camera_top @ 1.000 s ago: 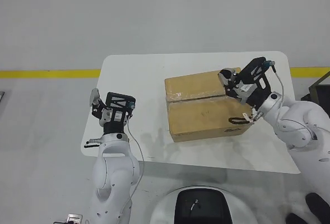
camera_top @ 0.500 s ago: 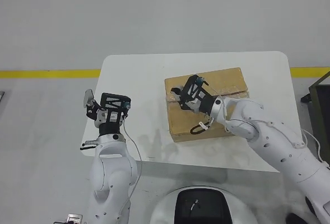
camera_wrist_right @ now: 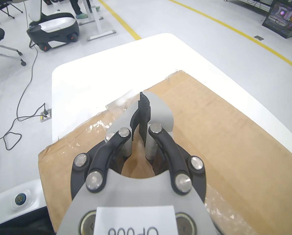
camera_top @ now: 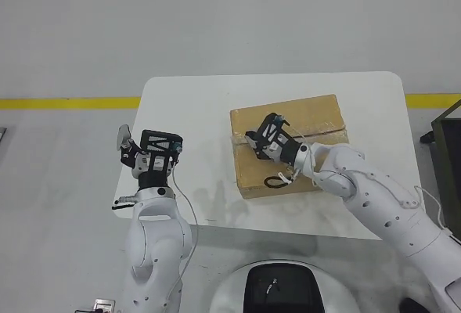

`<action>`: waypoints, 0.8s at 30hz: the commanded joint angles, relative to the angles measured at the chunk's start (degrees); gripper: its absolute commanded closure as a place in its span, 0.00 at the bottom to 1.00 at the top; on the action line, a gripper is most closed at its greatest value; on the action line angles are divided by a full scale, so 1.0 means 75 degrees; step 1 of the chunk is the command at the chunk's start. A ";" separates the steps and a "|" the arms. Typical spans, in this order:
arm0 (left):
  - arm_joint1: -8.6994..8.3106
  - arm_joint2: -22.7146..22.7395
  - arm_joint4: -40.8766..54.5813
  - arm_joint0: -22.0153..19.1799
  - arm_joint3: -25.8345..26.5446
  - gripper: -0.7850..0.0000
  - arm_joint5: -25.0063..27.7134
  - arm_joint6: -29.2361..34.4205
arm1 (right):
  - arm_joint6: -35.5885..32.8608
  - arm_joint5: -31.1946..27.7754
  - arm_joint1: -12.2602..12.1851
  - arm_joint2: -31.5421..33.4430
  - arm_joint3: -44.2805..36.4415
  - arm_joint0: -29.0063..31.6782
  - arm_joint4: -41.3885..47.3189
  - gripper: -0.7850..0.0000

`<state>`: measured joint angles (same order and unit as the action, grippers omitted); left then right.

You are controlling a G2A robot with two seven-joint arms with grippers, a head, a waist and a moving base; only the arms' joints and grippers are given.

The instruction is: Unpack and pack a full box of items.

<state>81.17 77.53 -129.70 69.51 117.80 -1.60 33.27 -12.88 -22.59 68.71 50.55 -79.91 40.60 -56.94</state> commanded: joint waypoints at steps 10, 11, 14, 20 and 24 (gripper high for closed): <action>0.0000 0.0000 0.0000 0.0000 0.0000 0.00 0.0000 0.0000 | -0.0875 0.0079 -0.0481 0.1783 -0.1402 0.1518 -0.0090 1.00; 0.0000 0.0000 0.0000 0.0000 0.0000 0.00 0.0000 0.0000 | -0.0916 0.0116 -0.0505 0.1923 -0.1466 0.1621 -0.0015 1.00; 0.0000 0.0000 0.0000 0.0000 0.0000 0.00 0.0000 0.0000 | -0.1108 0.0148 -0.0578 0.2308 -0.1635 0.1847 0.0018 1.00; 0.0000 0.0000 0.0000 0.0000 0.0000 0.00 0.0000 0.0000 | -0.1303 0.0234 -0.0687 0.2987 -0.1729 0.2246 0.0235 1.00; 0.0000 0.0000 0.0000 0.0000 0.0000 0.00 0.0000 0.0000 | -0.1509 0.0220 -0.0763 0.3397 -0.1943 0.2430 0.0177 1.00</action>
<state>81.17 77.53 -129.70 69.51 117.80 -1.60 33.27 -23.69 -20.94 63.14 75.13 -94.06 58.44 -55.60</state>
